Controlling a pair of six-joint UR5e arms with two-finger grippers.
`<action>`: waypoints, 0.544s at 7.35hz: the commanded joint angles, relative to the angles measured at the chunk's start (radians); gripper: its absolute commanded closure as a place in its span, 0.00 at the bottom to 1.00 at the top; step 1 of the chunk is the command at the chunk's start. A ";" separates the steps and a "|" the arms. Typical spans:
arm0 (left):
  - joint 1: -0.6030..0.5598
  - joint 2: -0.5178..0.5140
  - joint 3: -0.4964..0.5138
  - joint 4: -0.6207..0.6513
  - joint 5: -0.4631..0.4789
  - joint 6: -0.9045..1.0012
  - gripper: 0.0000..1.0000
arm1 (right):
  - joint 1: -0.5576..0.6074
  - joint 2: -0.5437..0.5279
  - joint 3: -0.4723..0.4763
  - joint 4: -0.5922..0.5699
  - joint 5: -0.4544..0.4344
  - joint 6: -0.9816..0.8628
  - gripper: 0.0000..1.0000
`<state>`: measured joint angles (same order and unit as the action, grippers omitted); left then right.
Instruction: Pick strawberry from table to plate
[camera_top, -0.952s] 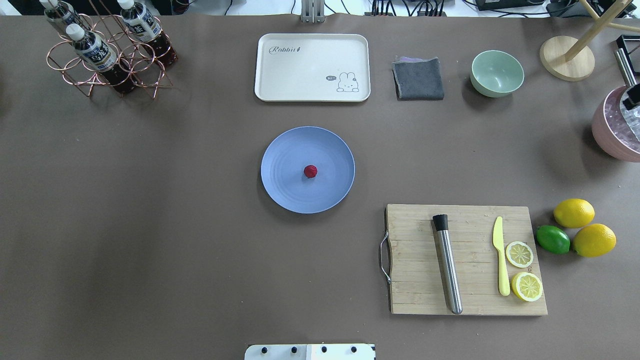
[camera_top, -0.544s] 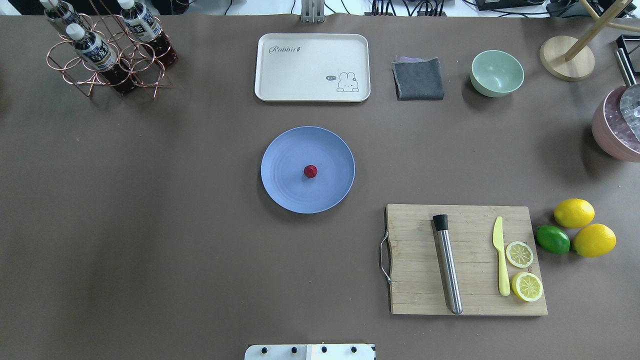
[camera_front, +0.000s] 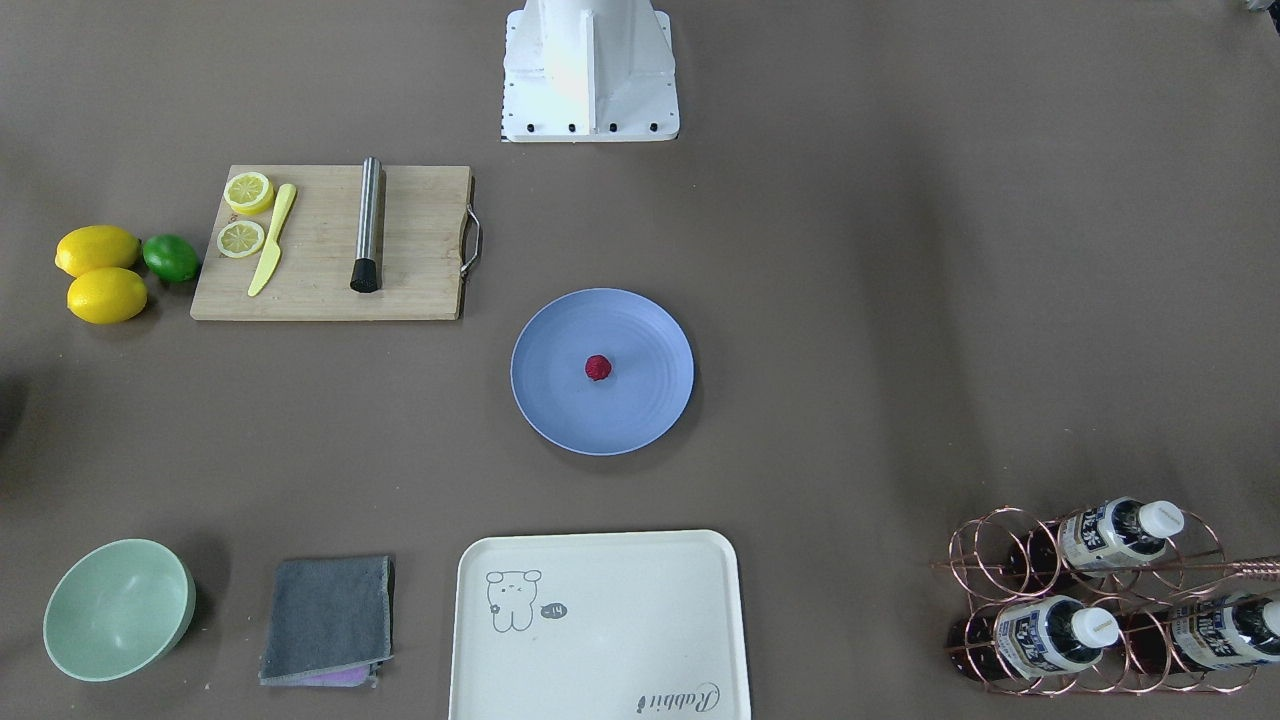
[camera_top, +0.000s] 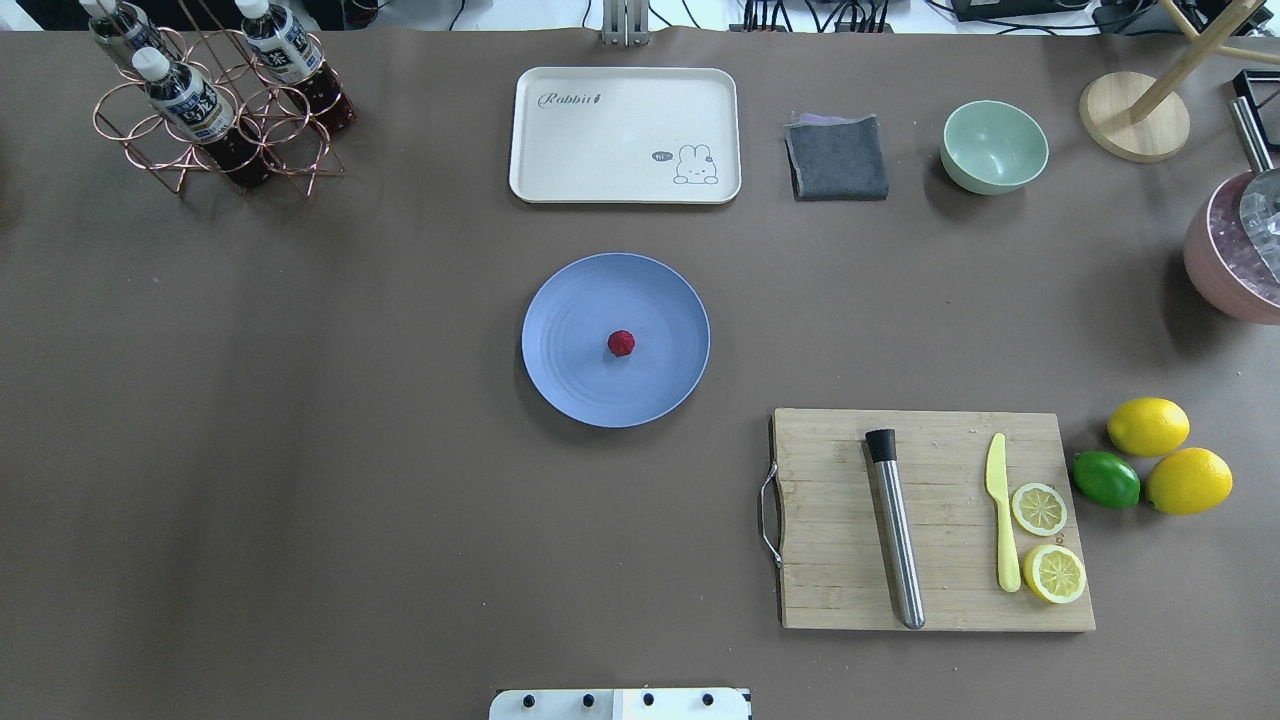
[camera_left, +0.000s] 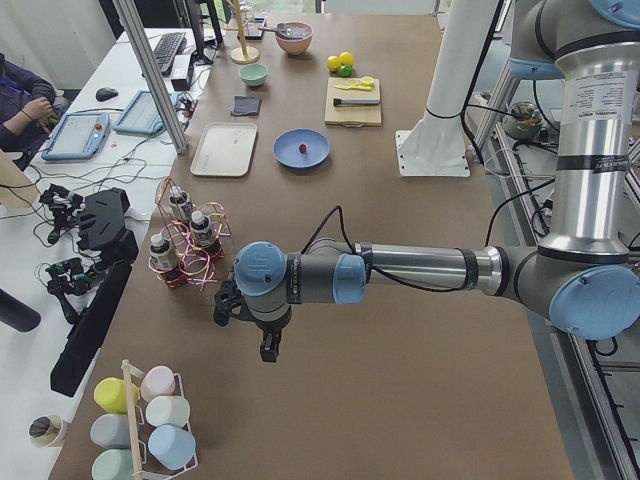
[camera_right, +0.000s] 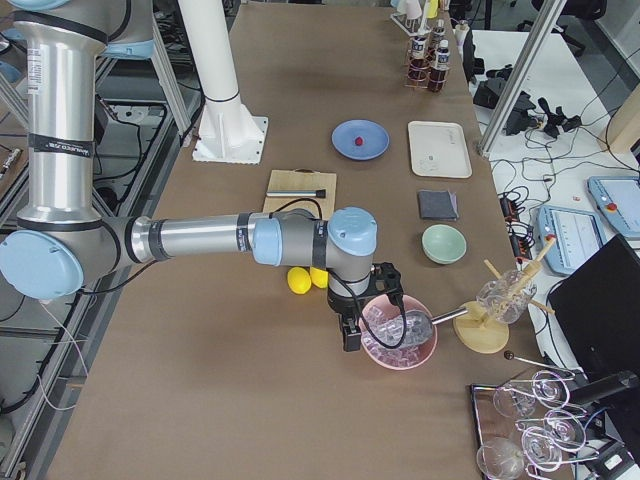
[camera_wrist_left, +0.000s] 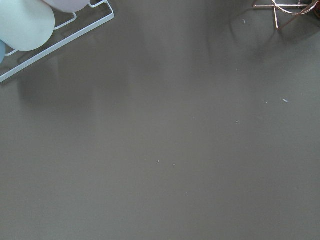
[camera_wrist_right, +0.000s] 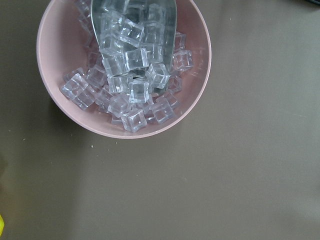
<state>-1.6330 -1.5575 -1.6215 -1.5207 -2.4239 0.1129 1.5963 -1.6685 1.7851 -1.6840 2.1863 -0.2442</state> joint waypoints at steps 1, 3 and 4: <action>-0.001 0.001 0.006 0.001 0.000 -0.003 0.02 | 0.001 0.016 -0.003 0.000 0.007 0.008 0.00; -0.001 0.001 0.006 0.001 0.002 -0.003 0.02 | 0.002 0.018 0.011 -0.005 0.038 0.041 0.00; -0.001 0.001 0.006 0.001 0.002 -0.003 0.02 | 0.001 0.016 0.014 -0.002 0.061 0.119 0.00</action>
<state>-1.6337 -1.5570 -1.6154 -1.5202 -2.4223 0.1105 1.5979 -1.6522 1.7942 -1.6866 2.2201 -0.1946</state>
